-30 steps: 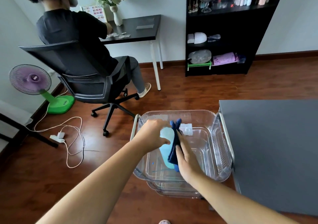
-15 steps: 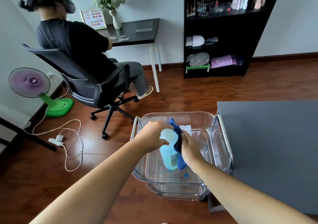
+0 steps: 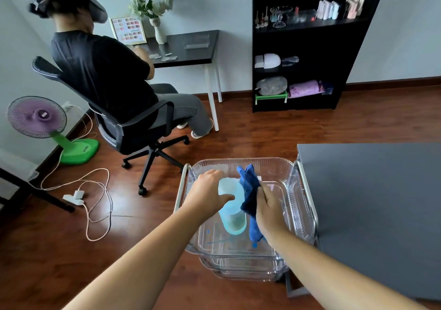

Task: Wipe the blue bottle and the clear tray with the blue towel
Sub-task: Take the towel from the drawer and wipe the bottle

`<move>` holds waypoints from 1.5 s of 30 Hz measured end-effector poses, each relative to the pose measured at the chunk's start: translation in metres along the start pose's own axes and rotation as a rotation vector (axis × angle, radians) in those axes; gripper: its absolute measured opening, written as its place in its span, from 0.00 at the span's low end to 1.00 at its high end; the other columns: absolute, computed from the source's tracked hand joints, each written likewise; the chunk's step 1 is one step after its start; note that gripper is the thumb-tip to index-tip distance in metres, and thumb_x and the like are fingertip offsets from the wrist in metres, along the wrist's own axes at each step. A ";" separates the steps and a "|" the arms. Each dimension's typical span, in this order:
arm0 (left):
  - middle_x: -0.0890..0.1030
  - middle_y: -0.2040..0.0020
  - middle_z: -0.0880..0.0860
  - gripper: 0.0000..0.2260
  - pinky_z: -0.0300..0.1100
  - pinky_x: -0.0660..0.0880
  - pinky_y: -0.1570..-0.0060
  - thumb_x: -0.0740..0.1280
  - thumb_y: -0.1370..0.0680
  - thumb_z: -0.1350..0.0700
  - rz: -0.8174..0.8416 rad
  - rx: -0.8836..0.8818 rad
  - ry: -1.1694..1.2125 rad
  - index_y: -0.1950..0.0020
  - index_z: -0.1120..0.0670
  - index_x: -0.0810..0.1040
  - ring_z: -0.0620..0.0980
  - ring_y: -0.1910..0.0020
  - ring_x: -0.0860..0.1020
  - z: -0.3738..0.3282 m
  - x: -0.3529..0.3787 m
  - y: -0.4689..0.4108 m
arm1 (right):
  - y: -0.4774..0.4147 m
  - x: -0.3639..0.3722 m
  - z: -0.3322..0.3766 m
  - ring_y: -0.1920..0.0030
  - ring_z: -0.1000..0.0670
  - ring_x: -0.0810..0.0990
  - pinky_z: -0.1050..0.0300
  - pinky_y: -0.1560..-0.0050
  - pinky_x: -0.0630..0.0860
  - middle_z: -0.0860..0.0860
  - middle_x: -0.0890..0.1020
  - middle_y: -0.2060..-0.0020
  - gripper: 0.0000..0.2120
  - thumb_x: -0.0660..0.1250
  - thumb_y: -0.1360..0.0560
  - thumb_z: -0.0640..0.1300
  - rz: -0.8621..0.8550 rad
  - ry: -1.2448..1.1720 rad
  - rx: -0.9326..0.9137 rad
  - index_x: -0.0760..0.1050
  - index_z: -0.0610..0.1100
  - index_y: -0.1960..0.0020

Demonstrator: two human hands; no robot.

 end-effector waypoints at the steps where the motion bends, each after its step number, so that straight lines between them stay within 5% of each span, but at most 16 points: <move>1: 0.78 0.45 0.53 0.22 0.47 0.76 0.50 0.75 0.30 0.51 0.032 0.021 0.012 0.38 0.54 0.76 0.53 0.46 0.73 0.000 0.001 -0.002 | 0.007 0.003 -0.004 0.40 0.52 0.77 0.60 0.37 0.71 0.50 0.81 0.43 0.17 0.51 0.18 0.39 0.022 0.026 -0.025 0.74 0.47 0.35; 4: 0.79 0.43 0.53 0.24 0.50 0.77 0.48 0.76 0.31 0.53 0.092 0.072 0.004 0.37 0.54 0.76 0.53 0.45 0.75 -0.004 0.003 -0.003 | 0.024 0.019 -0.005 0.33 0.61 0.69 0.73 0.35 0.62 0.58 0.73 0.33 0.20 0.53 0.18 0.38 0.087 0.094 -0.124 0.69 0.52 0.30; 7: 0.79 0.43 0.53 0.23 0.49 0.78 0.49 0.77 0.31 0.54 0.100 0.090 0.015 0.38 0.53 0.77 0.53 0.49 0.76 -0.004 0.002 -0.003 | 0.009 0.033 0.003 0.34 0.60 0.71 0.65 0.33 0.64 0.58 0.74 0.34 0.18 0.52 0.18 0.39 0.175 0.126 -0.131 0.70 0.54 0.33; 11: 0.79 0.43 0.52 0.23 0.50 0.79 0.50 0.77 0.31 0.54 0.091 0.084 0.017 0.38 0.52 0.77 0.53 0.48 0.77 -0.004 0.001 -0.004 | -0.021 0.047 0.006 0.49 0.56 0.80 0.69 0.52 0.74 0.55 0.82 0.50 0.14 0.51 0.17 0.47 0.347 0.055 0.093 0.75 0.58 0.46; 13: 0.80 0.43 0.52 0.23 0.51 0.79 0.50 0.77 0.31 0.54 0.084 0.089 0.019 0.38 0.52 0.77 0.53 0.48 0.77 -0.005 0.002 -0.004 | -0.019 0.046 0.003 0.48 0.56 0.79 0.74 0.56 0.73 0.55 0.82 0.49 0.15 0.51 0.17 0.47 0.343 0.000 0.117 0.75 0.56 0.43; 17: 0.80 0.42 0.52 0.24 0.48 0.78 0.48 0.77 0.31 0.54 0.078 0.091 0.028 0.37 0.53 0.77 0.52 0.48 0.77 -0.003 0.003 -0.004 | 0.018 0.037 -0.004 0.33 0.67 0.67 0.75 0.36 0.62 0.63 0.69 0.32 0.21 0.51 0.17 0.40 0.249 -0.033 -0.093 0.63 0.59 0.30; 20: 0.80 0.41 0.51 0.24 0.49 0.79 0.49 0.77 0.32 0.54 0.090 0.095 0.024 0.37 0.52 0.77 0.52 0.48 0.78 -0.002 0.002 -0.003 | 0.022 0.034 -0.002 0.30 0.61 0.66 0.66 0.30 0.61 0.59 0.68 0.30 0.20 0.52 0.17 0.39 0.194 0.102 -0.169 0.64 0.58 0.30; 24: 0.80 0.43 0.51 0.23 0.48 0.79 0.49 0.77 0.32 0.54 0.079 0.098 0.028 0.38 0.51 0.78 0.51 0.48 0.78 -0.002 0.001 -0.003 | -0.020 0.047 0.007 0.44 0.54 0.80 0.65 0.48 0.75 0.52 0.83 0.46 0.14 0.53 0.18 0.46 0.382 0.058 0.083 0.76 0.57 0.44; 26: 0.80 0.42 0.51 0.23 0.49 0.79 0.49 0.77 0.32 0.54 0.076 0.088 0.022 0.38 0.51 0.77 0.51 0.48 0.78 -0.002 0.002 -0.003 | -0.029 0.051 -0.001 0.44 0.48 0.81 0.57 0.46 0.78 0.47 0.83 0.47 0.15 0.53 0.18 0.47 0.423 0.016 0.222 0.77 0.52 0.43; 28: 0.80 0.42 0.51 0.24 0.49 0.79 0.49 0.77 0.32 0.54 0.082 0.089 0.032 0.37 0.51 0.77 0.51 0.49 0.78 -0.002 0.004 -0.003 | -0.024 0.044 -0.011 0.43 0.45 0.80 0.55 0.43 0.77 0.45 0.83 0.47 0.15 0.52 0.18 0.47 0.339 -0.001 0.233 0.77 0.47 0.42; 30: 0.80 0.41 0.51 0.25 0.48 0.78 0.49 0.77 0.32 0.54 0.085 0.095 0.030 0.37 0.52 0.77 0.51 0.49 0.78 -0.002 0.004 -0.003 | -0.011 0.033 -0.020 0.45 0.50 0.79 0.66 0.49 0.75 0.51 0.82 0.48 0.15 0.51 0.17 0.45 0.209 -0.032 0.190 0.77 0.49 0.43; 33: 0.79 0.40 0.49 0.25 0.44 0.78 0.48 0.77 0.32 0.55 0.138 0.094 0.012 0.36 0.49 0.76 0.50 0.47 0.77 0.000 0.003 -0.006 | 0.000 0.018 -0.027 0.47 0.57 0.76 0.67 0.47 0.69 0.59 0.79 0.49 0.15 0.51 0.17 0.43 0.093 0.031 0.127 0.74 0.52 0.38; 39: 0.78 0.37 0.46 0.24 0.32 0.69 0.48 0.75 0.31 0.61 0.226 0.128 0.008 0.36 0.47 0.77 0.46 0.38 0.73 0.002 -0.001 -0.007 | -0.014 -0.010 -0.007 0.59 0.51 0.77 0.60 0.60 0.71 0.53 0.79 0.63 0.15 0.52 0.18 0.42 -0.080 0.015 0.099 0.75 0.48 0.58; 42: 0.78 0.42 0.47 0.26 0.36 0.75 0.48 0.78 0.33 0.54 0.124 0.093 0.094 0.37 0.49 0.76 0.46 0.45 0.75 0.003 -0.005 0.000 | -0.020 -0.015 0.010 0.58 0.55 0.77 0.62 0.59 0.70 0.56 0.79 0.61 0.13 0.53 0.18 0.43 -0.085 0.087 0.012 0.76 0.49 0.50; 45: 0.75 0.51 0.46 0.22 0.39 0.73 0.47 0.78 0.34 0.49 -0.037 0.043 0.071 0.43 0.51 0.77 0.46 0.52 0.75 0.005 -0.010 0.006 | -0.008 0.011 0.010 0.50 0.56 0.78 0.62 0.50 0.72 0.55 0.80 0.52 0.15 0.53 0.18 0.42 0.084 0.114 -0.039 0.74 0.51 0.38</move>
Point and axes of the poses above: each hand's wrist, its own y-axis away from the middle knuckle, its own x-axis out of the palm, z = x × y, the point moved 9 cm from there along -y, towards the middle knuckle
